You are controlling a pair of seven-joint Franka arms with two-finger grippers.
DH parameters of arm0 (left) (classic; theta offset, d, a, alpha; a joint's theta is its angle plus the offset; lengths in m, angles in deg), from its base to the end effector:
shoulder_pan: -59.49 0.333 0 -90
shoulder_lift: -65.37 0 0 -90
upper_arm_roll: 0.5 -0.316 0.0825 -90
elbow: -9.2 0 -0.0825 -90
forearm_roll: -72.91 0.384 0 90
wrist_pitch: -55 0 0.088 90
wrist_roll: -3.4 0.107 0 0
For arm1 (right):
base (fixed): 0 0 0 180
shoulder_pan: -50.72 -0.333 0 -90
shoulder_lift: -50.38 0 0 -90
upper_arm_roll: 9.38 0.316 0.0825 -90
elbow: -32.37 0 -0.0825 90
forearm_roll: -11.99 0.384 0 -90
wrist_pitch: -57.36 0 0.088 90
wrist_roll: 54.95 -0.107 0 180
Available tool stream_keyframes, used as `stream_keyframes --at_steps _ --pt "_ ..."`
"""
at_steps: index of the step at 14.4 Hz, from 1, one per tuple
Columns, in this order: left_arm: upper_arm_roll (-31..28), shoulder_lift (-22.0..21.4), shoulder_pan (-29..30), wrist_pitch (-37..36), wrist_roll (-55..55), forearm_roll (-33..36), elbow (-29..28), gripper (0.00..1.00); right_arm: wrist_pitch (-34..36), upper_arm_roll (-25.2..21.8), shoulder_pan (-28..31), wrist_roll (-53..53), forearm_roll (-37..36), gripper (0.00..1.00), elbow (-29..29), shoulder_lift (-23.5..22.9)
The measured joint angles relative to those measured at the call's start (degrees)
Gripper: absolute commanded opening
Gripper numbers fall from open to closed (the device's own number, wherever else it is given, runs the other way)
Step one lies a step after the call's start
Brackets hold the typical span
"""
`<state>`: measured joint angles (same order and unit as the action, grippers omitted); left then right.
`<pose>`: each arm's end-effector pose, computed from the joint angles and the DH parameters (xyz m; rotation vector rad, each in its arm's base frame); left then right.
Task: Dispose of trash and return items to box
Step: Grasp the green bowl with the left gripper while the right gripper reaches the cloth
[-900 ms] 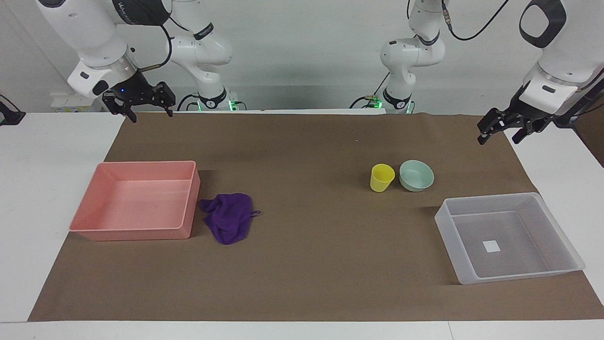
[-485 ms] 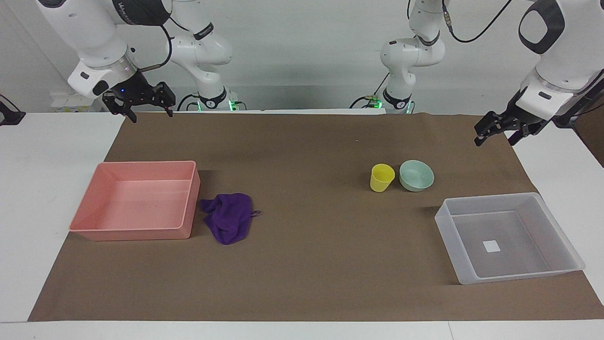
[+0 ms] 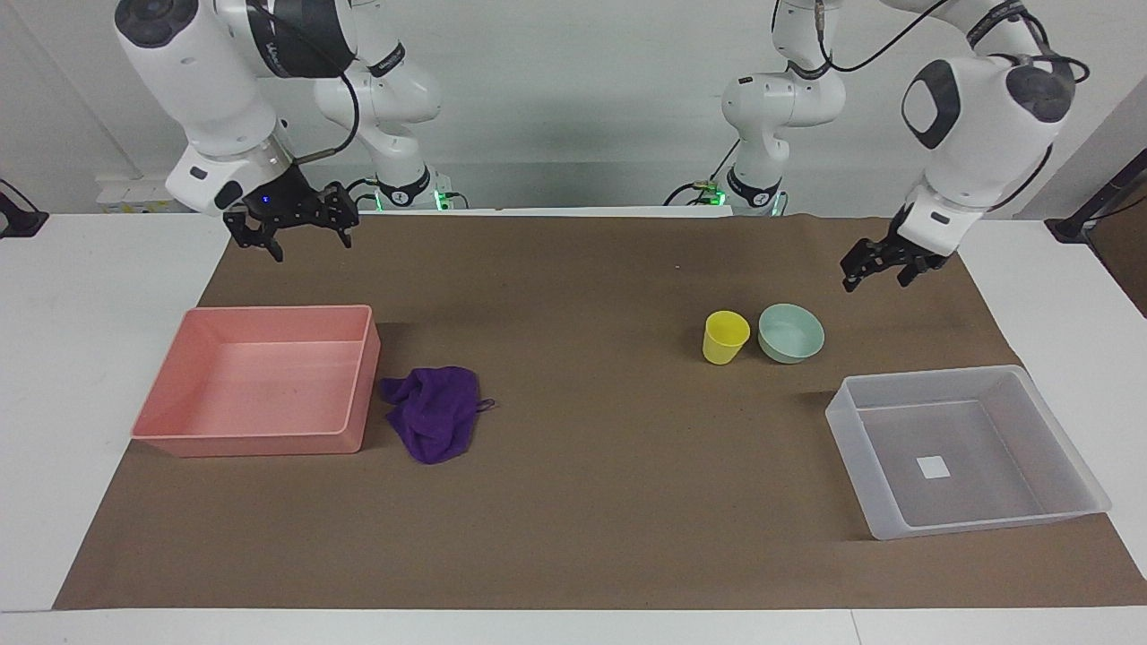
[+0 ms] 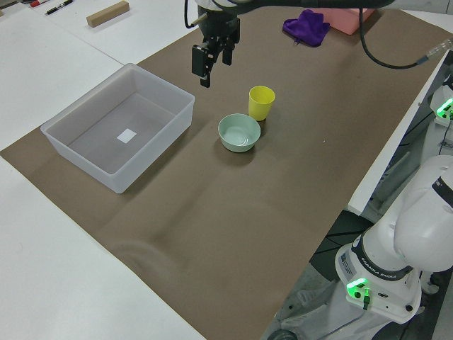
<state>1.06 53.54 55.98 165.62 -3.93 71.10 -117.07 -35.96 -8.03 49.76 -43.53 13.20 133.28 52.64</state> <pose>0.4783 -0.0451 0.4628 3.1224 0.0817 -0.1076 0.5392 0.0241 0.5611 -3.0891 -0.3684 0.1419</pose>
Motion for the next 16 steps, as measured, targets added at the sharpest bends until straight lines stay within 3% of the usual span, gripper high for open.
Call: stream_keyframes --at_steps 3,4,6,9,13,16 --pt "0.0 -0.9 -0.3 11.1 -5.8 -0.1 -11.7 0.99 -5.9 0.0 -1.4 -0.1 0.5 0.99 0.1 -5.8" --pt "0.1 0.0 -1.2 14.0 -7.9 -0.1 -13.5 0.91 -7.4 0.1 -1.8 -0.2 0.5 0.99 0.1 -7.5" --pt "0.2 2.7 -3.5 19.4 -13.5 -0.1 -15.4 0.01 -9.6 0.1 -2.7 -0.6 0.5 0.99 0.0 -9.8" --pt "0.3 5.6 -5.6 23.1 -16.5 -0.1 -16.2 0.00 -11.9 0.1 -4.1 -3.1 0.5 0.99 0.0 -11.1" --pt "-0.3 5.9 -4.7 23.7 -15.2 -0.1 -15.8 0.00 -16.3 0.2 -7.6 -6.4 0.3 0.99 0.4 -11.8" --pt "-0.6 5.8 -4.5 17.9 -14.7 -0.1 -9.5 0.00 -20.5 0.2 -8.6 -7.2 -0.1 0.99 2.8 -12.1"
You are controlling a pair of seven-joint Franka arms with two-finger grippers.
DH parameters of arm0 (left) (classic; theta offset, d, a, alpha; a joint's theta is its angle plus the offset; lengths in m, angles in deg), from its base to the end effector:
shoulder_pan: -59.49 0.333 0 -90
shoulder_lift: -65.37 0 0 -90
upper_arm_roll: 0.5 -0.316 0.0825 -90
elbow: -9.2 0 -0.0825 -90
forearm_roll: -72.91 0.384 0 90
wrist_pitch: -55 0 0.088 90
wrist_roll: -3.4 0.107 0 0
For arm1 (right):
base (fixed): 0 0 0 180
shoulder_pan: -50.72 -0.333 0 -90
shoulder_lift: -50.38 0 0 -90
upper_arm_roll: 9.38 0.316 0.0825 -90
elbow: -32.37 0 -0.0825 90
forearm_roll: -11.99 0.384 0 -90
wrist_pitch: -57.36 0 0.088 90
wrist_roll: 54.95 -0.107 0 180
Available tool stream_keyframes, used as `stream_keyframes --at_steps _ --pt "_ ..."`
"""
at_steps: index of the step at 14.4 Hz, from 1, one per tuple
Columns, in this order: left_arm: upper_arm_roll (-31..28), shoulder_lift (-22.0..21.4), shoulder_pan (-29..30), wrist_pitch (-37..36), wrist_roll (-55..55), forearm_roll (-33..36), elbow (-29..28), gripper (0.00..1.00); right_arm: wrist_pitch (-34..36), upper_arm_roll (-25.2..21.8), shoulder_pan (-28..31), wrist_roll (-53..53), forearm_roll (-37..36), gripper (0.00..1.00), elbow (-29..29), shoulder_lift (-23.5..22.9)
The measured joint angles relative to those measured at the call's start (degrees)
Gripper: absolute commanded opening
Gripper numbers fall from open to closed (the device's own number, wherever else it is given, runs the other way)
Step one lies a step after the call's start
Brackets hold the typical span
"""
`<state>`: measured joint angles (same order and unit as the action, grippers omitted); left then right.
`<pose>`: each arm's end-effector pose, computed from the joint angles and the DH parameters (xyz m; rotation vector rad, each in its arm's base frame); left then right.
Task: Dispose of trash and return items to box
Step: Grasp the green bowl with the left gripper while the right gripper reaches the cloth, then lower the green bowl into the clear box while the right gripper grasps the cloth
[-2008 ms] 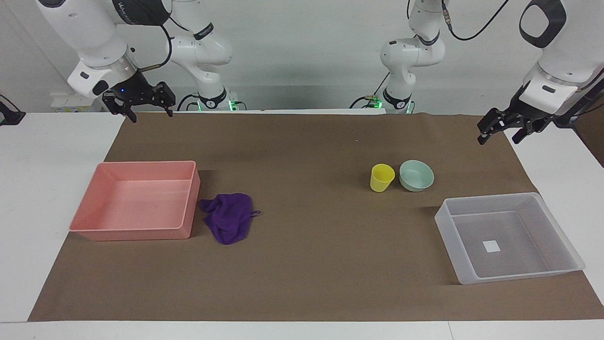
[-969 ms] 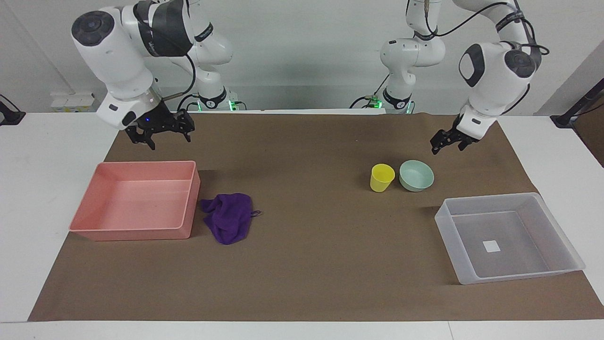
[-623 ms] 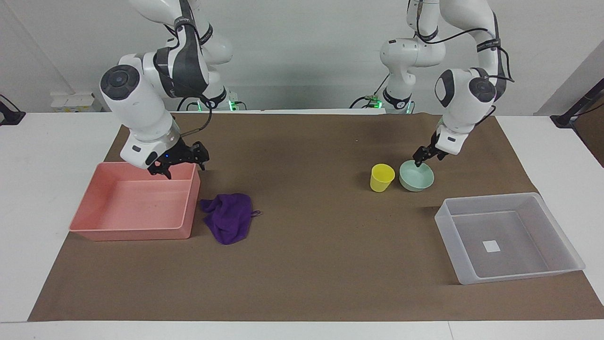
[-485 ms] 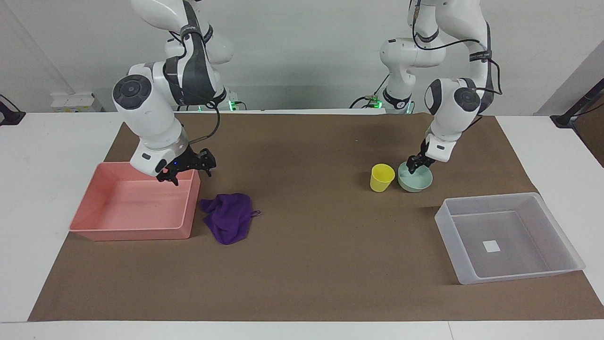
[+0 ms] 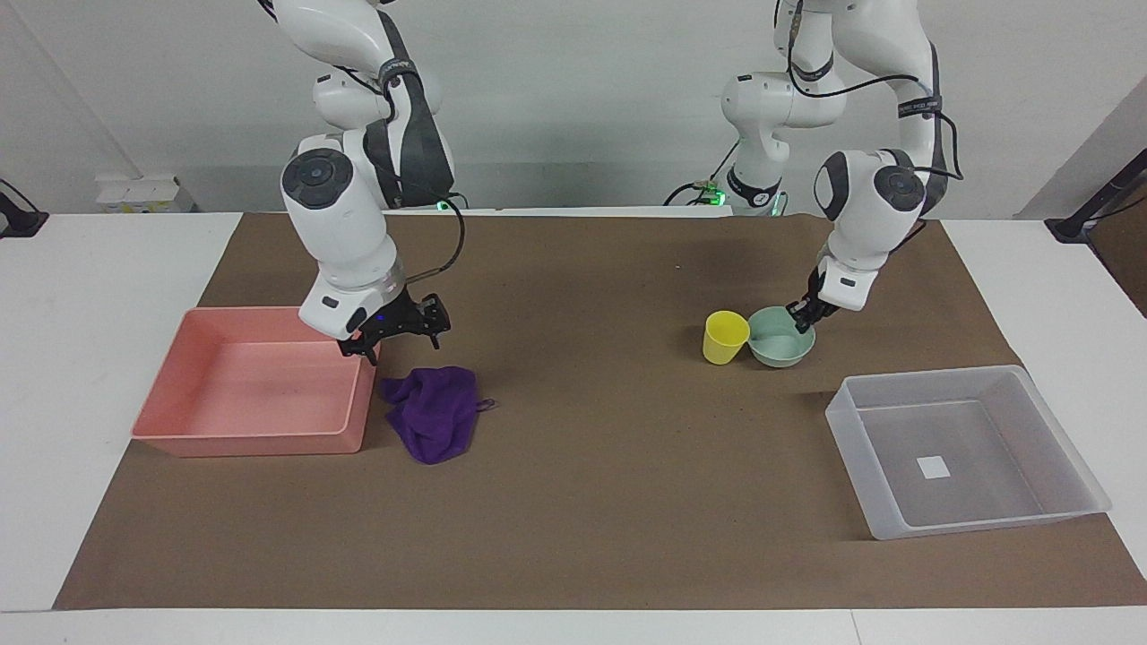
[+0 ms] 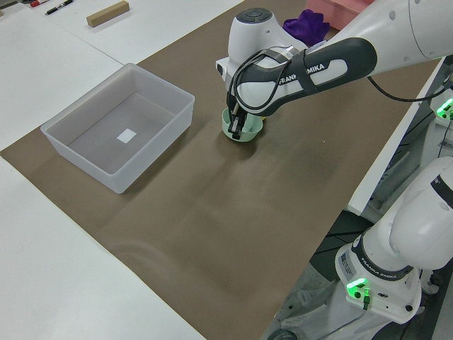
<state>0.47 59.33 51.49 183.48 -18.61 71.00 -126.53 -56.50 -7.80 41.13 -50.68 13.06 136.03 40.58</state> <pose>0.4766 -0.0762 0.3653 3.0996 0.3875 -0.0418 0.5973 0.1183 0.4468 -3.0928 -0.4068 -0.0089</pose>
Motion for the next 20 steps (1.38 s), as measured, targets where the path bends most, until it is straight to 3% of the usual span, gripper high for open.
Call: stream_keyframes --at_steps 3,5,8,12,14,18,19,20 --pt "-0.4 -1.7 2.0 -17.4 2.7 0.0 13.0 0.00 -4.2 -0.2 0.2 -0.9 0.0 0.99 2.6 -0.2" --pt "-0.7 -2.5 5.1 -23.3 5.7 -0.1 20.3 0.00 -6.1 -0.2 0.2 -2.1 0.0 0.99 4.1 -1.2" --pt "-0.9 0.5 8.9 -19.1 7.7 -1.8 23.8 0.00 -9.3 -0.1 0.2 -2.7 0.0 0.99 4.5 -4.2" --pt "-1.0 13.0 12.0 -13.2 7.8 -2.2 30.7 0.00 -14.6 -0.1 0.0 -2.8 0.0 0.95 4.6 -7.8" --pt "-1.0 17.2 12.1 -10.6 7.8 -3.0 33.0 0.00 -17.0 -0.1 0.0 -2.8 0.0 0.75 4.9 -9.7" --pt "-1.0 23.3 12.1 -7.9 7.8 -5.2 36.3 0.00 -17.6 0.1 -0.1 -2.8 0.1 0.14 5.2 -11.0" --pt "-1.0 24.8 12.1 -7.6 7.8 -5.6 37.6 0.00 -17.4 0.2 -0.1 -2.8 0.1 0.02 5.2 -11.0" --pt "-1.0 26.0 12.2 -6.9 7.8 -5.7 38.5 0.00 -17.0 0.2 -0.3 -3.1 0.1 0.00 5.1 -11.0"
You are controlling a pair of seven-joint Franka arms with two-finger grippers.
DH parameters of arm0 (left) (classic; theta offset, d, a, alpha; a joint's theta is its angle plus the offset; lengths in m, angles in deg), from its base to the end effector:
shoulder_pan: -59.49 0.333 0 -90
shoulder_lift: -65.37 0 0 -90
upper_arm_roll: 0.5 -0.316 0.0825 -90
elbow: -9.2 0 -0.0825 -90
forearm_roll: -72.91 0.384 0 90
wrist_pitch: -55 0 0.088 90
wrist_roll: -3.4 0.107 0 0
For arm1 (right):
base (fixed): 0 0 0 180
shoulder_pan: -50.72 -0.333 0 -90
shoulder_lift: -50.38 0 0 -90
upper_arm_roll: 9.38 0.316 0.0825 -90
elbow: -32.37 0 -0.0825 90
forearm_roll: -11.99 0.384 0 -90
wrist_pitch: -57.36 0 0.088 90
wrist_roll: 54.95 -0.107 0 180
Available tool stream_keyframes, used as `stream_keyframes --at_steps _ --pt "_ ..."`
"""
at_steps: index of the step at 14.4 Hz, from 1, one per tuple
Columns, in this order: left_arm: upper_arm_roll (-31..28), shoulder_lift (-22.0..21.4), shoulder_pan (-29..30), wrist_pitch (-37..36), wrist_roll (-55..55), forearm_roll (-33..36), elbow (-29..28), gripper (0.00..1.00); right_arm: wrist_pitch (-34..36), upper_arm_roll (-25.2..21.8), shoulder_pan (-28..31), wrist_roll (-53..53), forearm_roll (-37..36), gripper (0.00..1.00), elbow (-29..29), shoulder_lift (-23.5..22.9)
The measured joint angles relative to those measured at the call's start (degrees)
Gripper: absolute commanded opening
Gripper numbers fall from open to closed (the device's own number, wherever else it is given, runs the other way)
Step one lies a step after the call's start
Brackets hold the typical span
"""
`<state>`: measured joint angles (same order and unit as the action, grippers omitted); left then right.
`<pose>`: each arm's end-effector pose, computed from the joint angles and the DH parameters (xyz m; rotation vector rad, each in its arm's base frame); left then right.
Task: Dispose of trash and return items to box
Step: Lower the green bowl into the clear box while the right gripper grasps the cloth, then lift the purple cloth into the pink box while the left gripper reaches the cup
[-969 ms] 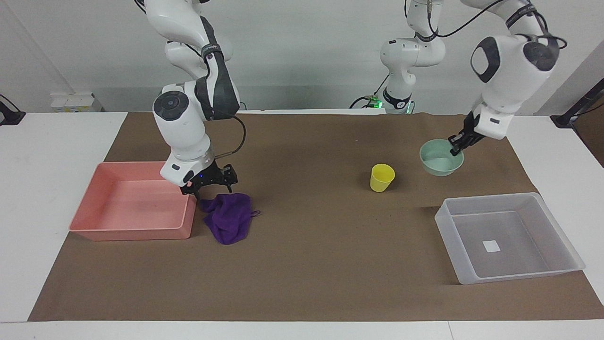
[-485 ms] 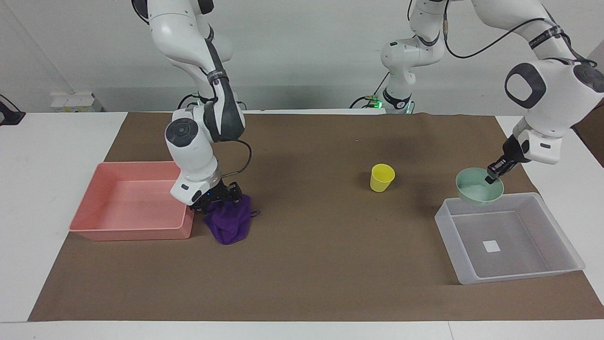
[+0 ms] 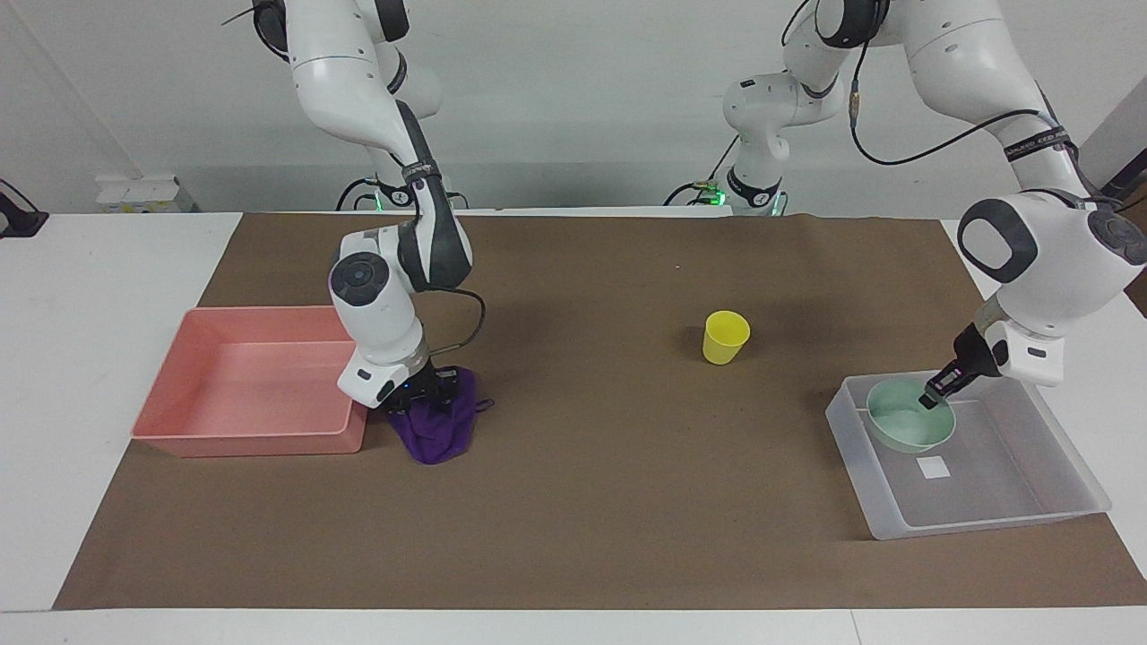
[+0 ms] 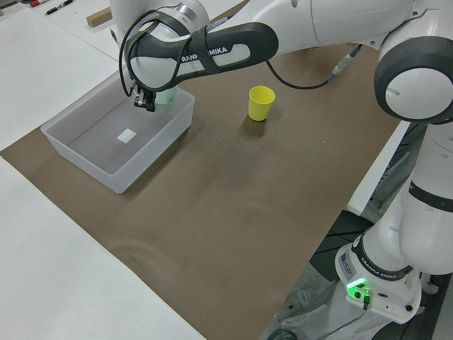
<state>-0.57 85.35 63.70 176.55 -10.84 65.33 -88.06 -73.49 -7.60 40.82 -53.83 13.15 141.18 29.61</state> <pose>0.6593 0.0433 0.3996 2.9624 0.5823 0.0981 0.6152 0.1266 0.3132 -3.0962 -0.3235 -0.0307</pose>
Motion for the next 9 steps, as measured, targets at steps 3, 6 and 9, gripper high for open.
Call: stream_keyframes --at_steps 3,6,9 --pt "-0.1 3.5 1.5 3.9 0.1 0.0 0.4 0.00 0.9 0.0 -1.2 -2.5 0.0 0.00 -0.4 0.3" --pt "-0.1 7.1 2.3 8.0 0.6 0.5 0.8 0.22 3.9 0.0 -1.6 -3.1 0.0 0.00 -1.2 2.8" --pt "0.0 8.5 2.3 11.5 1.5 0.7 0.9 0.89 10.2 -0.2 -1.4 -3.1 0.0 0.00 -2.1 7.6"
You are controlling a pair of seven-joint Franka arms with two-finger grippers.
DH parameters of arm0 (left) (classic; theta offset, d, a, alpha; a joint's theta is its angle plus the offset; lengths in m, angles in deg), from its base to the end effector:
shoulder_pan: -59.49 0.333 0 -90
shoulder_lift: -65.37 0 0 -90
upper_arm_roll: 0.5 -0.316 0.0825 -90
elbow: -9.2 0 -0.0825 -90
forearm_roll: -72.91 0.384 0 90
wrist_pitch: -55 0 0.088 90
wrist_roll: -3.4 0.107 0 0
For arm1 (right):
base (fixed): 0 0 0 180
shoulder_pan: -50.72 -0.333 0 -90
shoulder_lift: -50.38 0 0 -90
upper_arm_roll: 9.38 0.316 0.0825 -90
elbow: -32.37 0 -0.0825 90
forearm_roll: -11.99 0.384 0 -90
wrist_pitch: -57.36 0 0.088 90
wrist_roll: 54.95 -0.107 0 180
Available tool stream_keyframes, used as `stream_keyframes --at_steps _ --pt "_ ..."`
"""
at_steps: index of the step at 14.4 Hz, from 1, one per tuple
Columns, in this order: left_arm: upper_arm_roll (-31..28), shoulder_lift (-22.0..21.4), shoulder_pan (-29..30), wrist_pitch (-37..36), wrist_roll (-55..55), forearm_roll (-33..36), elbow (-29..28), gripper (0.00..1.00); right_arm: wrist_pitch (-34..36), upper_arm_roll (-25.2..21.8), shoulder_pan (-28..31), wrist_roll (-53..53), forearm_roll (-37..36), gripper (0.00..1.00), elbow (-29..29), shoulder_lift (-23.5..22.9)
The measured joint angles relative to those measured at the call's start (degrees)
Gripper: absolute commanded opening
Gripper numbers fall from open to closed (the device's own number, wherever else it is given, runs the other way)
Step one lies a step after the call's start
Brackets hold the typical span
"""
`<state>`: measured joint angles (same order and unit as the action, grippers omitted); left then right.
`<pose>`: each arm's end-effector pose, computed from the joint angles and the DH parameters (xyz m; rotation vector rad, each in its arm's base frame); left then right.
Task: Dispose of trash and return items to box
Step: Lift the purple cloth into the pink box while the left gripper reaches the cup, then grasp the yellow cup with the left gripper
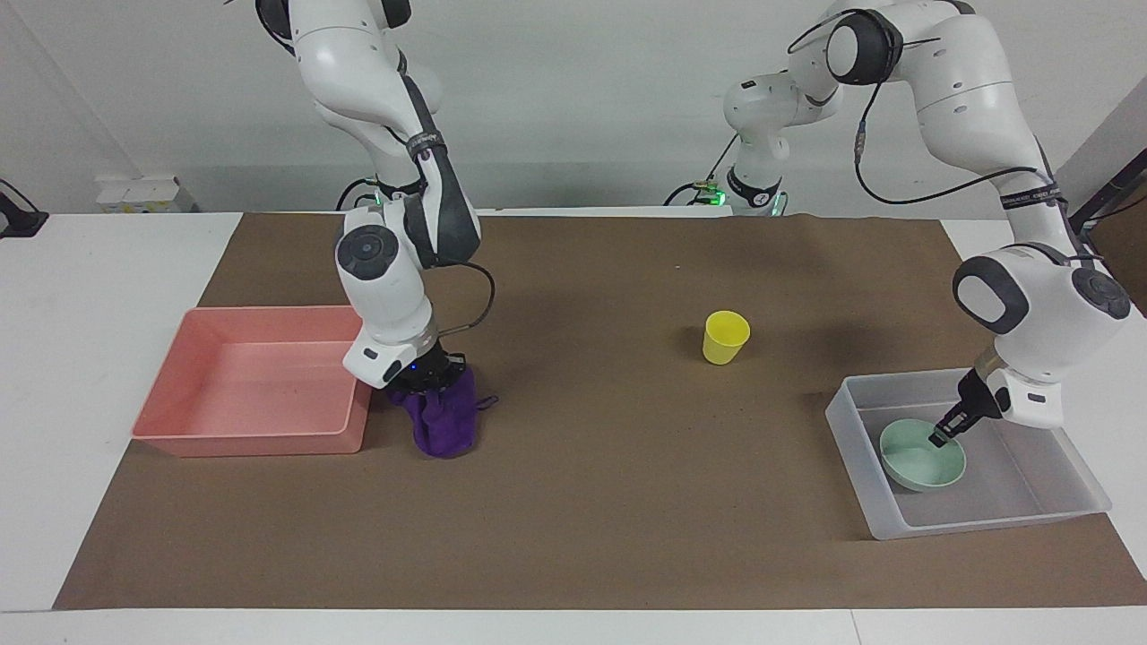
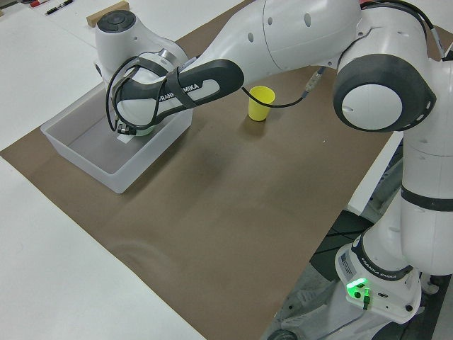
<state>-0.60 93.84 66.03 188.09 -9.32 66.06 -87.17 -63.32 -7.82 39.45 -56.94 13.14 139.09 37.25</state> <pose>0.6836 0.0773 0.3266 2.9702 0.6223 0.2110 0.6004 0.1369 0.3968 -3.1040 -0.2775 -0.0177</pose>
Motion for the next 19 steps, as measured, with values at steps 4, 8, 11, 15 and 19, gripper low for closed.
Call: stream_keyframes --at_steps 4,8,11,15,19 --pt "-0.1 -2.0 0.0 -8.5 0.8 0.1 5.3 0.99 9.9 -0.2 0.4 0.0 0.0 0.00 -3.1 5.5" --pt "0.6 -11.1 -2.8 -24.9 1.4 4.4 8.2 1.00 16.4 -0.7 2.9 0.2 -0.2 0.00 -4.4 10.4" --pt "1.1 -17.0 -10.6 -34.1 0.1 7.1 3.5 0.97 19.9 -0.8 8.4 4.2 -0.3 0.00 -4.4 13.2" --pt "1.4 -25.4 -19.4 -27.5 -4.1 7.3 -14.9 0.97 20.3 -1.1 17.5 11.1 -0.3 0.00 -2.8 13.6" --pt "1.6 -31.0 -25.3 -7.7 -12.4 7.3 -34.2 0.95 15.1 -1.1 22.6 14.4 -0.3 0.00 1.7 13.3"
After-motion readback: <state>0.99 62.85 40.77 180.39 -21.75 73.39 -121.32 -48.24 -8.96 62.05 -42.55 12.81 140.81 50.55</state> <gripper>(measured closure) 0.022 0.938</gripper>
